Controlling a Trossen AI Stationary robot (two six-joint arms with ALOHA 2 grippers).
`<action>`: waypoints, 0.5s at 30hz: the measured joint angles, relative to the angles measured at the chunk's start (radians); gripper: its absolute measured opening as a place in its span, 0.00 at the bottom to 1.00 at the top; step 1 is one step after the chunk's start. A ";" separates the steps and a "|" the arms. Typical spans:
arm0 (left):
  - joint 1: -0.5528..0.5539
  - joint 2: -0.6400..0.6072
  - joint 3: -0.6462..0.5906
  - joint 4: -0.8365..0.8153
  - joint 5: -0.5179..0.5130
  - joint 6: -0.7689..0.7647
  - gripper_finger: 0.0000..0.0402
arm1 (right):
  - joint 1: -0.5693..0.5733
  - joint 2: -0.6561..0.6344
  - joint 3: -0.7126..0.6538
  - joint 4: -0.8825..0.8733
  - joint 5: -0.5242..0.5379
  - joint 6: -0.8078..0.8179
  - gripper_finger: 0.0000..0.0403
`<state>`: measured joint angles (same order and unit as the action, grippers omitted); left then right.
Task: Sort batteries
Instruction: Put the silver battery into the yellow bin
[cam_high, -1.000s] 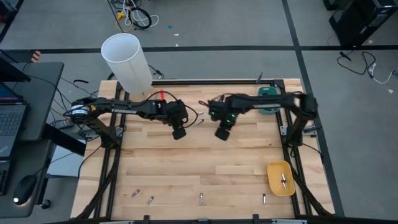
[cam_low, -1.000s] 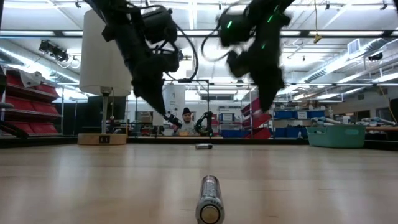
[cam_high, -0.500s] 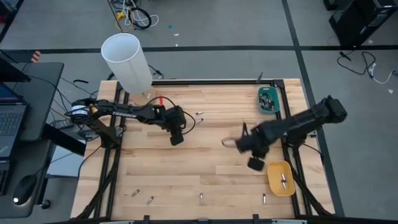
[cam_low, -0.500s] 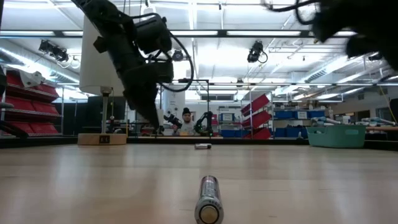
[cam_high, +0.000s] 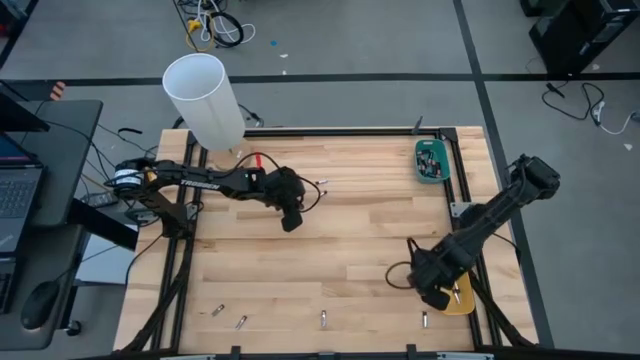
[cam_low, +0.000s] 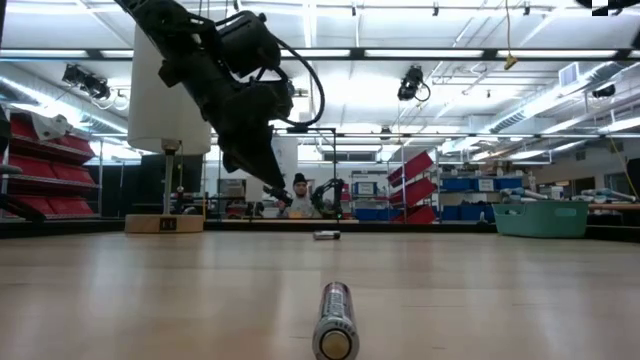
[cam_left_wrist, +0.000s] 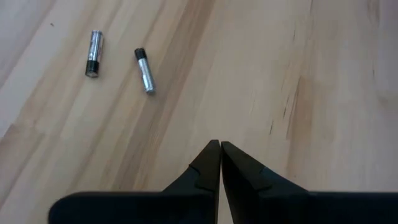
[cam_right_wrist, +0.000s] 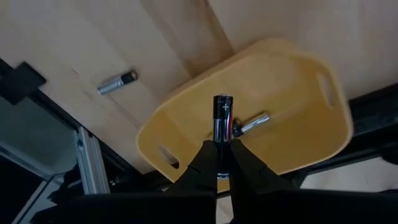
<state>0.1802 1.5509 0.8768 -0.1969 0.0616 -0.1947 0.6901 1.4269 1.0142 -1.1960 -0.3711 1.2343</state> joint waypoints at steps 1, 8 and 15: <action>0.000 0.000 0.000 0.004 0.000 0.000 0.07 | 0.014 0.000 -0.006 0.012 0.000 0.016 0.03; 0.000 0.000 0.000 0.026 0.000 0.000 0.07 | 0.087 0.000 -0.061 0.073 0.028 0.137 0.09; 0.000 0.000 0.000 0.026 -0.024 -0.001 0.08 | 0.152 0.000 -0.064 0.099 0.063 0.281 0.22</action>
<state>0.1802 1.5509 0.8768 -0.1712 0.0372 -0.1955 0.8419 1.4269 0.9501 -1.0970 -0.3084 1.5151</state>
